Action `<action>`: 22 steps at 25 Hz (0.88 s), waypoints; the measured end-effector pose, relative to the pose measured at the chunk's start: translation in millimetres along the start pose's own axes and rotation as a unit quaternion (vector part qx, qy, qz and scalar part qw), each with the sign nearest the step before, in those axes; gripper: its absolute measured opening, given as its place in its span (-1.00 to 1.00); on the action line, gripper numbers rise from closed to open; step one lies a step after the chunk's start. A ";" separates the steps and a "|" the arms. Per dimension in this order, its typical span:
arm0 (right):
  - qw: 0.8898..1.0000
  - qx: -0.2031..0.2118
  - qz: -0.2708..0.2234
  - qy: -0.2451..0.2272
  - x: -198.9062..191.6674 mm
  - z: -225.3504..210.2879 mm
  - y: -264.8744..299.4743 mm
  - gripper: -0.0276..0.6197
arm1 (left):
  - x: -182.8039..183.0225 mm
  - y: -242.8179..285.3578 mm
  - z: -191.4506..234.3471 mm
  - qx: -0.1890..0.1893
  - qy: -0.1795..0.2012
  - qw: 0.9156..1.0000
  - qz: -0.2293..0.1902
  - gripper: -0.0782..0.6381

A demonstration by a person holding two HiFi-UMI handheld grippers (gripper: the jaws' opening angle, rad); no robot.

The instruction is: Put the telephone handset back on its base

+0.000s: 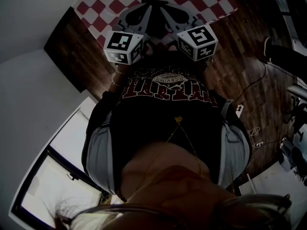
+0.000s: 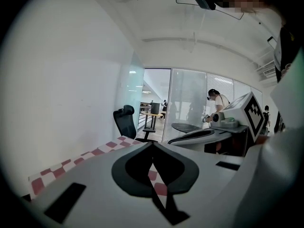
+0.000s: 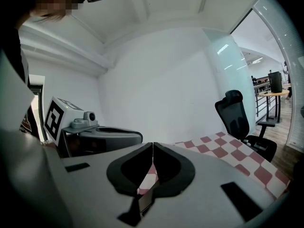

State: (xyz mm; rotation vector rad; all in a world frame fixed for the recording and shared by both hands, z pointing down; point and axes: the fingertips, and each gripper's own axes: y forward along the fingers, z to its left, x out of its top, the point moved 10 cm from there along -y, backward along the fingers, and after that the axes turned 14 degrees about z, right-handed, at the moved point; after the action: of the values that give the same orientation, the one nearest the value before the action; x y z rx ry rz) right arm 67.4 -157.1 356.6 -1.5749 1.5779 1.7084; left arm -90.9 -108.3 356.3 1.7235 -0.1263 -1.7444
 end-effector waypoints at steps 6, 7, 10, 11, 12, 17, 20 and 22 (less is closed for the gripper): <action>1.000 0.002 0.002 -0.005 0.1 2.0 1.0 -0.85 | 1.1 -3.0 -1.6 0.008 0.003 1.000 -0.002 -0.75; 1.000 0.002 0.003 -0.006 0.5 2.4 1.3 -0.85 | 1.4 -3.0 -1.8 0.009 0.004 1.000 -0.002 -0.75; 1.000 0.001 0.005 -0.007 0.3 3.9 1.9 -0.85 | 1.1 -3.3 -2.0 0.006 0.002 1.000 -0.002 -0.75; 1.000 0.001 0.006 -0.006 -0.2 4.2 2.2 -0.85 | 0.8 -3.5 -1.9 0.006 0.001 1.000 -0.001 -0.75; 1.000 0.002 0.007 -0.005 -0.5 4.3 2.6 -0.85 | 0.5 -3.7 -1.7 0.007 0.001 1.000 0.000 -0.75; 1.000 0.003 0.011 -0.005 -1.7 4.0 4.1 -0.85 | -1.9 -1.7 -1.1 0.006 0.002 1.000 0.005 -0.75; 1.000 0.006 0.014 -0.005 -3.2 6.6 5.2 -0.85 | -3.0 -1.8 -1.1 0.008 0.008 1.000 0.005 -0.75; 1.000 0.006 0.014 -0.006 -3.5 8.2 5.4 -0.85 | -3.7 -2.7 -0.9 0.009 0.010 1.000 0.004 -0.75</action>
State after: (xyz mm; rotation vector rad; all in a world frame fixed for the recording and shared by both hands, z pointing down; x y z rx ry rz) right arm 60.3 -150.5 360.3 -1.5414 1.6086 1.7161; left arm -91.5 -103.9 358.0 1.7503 -0.1413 -1.7240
